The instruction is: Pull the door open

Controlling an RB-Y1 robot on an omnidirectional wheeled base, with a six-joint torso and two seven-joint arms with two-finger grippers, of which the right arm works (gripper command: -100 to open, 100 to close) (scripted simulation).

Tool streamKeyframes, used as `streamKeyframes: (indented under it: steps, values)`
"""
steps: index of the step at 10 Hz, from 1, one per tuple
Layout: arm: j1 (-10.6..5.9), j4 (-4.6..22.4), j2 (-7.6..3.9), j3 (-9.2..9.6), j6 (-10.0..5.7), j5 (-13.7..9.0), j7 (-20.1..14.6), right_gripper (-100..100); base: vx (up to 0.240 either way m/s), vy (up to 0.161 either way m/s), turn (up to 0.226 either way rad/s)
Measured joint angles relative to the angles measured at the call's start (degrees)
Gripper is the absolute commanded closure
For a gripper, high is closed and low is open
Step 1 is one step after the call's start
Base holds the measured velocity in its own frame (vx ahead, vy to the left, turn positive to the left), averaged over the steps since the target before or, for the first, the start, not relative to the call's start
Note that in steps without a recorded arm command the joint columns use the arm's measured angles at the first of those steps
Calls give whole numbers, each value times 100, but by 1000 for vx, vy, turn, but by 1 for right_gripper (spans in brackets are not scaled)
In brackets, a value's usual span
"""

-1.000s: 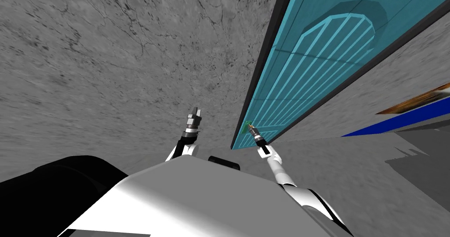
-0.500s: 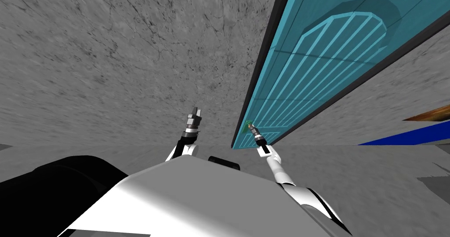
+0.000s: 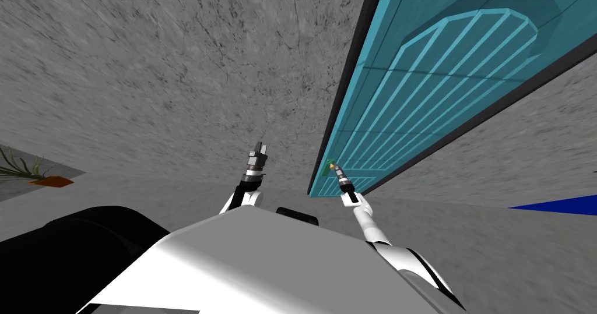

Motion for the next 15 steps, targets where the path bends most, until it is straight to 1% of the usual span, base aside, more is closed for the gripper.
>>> streamKeyframes:
  steps: [1,2,3,4,5,6,7,8,10,12,13,15]
  values:
    - [-18,24,3,-6,1,-73,-102,100,-52,-52,103]
    - [-34,23,-2,-5,-2,-178,-231,-100,-45,1,-1]
    - [-17,43,-45,-12,-35,-139,-190,-100,-29,47,-73]
    - [1,70,-79,-23,-79,-72,-57,-100,-28,55,-35]
    - [62,23,-116,-31,-97,-10,72,-100,-21,55,-29]
    - [84,39,-150,-41,-129,54,208,-100,-29,51,-39]
    - [110,39,-201,-49,-158,121,345,-100,-38,51,-42]
    - [183,-36,-261,-55,-160,196,495,-100,-38,48,-43]
    - [235,-2,-361,-78,-232,354,835,-100,-35,44,-28]
    - [339,-109,-424,-88,-230,451,1111,-100,-26,34,-34]
    - [358,-76,-488,-98,-277,526,1276,-100,-23,31,-23]
    - [431,-117,-551,-110,-311,620,1555,-100,-29,36,-37]
